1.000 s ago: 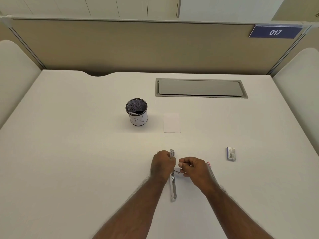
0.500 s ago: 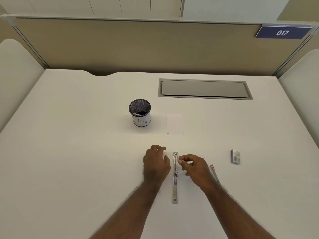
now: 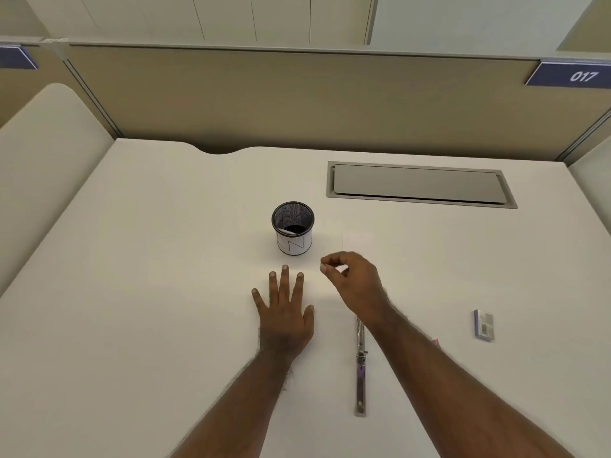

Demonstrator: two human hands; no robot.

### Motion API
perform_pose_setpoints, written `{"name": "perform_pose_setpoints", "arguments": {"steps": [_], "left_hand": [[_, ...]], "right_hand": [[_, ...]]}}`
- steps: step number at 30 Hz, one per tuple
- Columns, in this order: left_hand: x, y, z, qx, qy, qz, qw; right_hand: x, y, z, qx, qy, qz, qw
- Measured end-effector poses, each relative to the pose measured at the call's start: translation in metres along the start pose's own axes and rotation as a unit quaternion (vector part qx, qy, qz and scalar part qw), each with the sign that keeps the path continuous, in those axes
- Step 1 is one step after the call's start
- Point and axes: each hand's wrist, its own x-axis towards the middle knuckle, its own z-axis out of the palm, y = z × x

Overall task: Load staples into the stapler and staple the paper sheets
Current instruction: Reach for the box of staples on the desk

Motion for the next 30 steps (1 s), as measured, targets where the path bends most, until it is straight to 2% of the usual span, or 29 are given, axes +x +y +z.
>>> {"name": "perform_pose_setpoints", "arguments": {"steps": [9,18,30], "left_hand": [[0.005,-0.021,0.014,-0.009,0.023,0.014,1.000],[0.008,-0.024,0.018,-0.021,0.020,0.011,1.000],[0.006,-0.024,0.015,-0.028,-0.007,-0.001,1.000]], "right_hand": [[0.066,-0.047,0.027,-0.117,0.022,-0.041,0.992],[0.096,-0.054,0.047,-0.227,0.003,-0.023,0.974],[0.076,-0.041,0.010,-0.200,0.065,-0.063,0.976]]}}
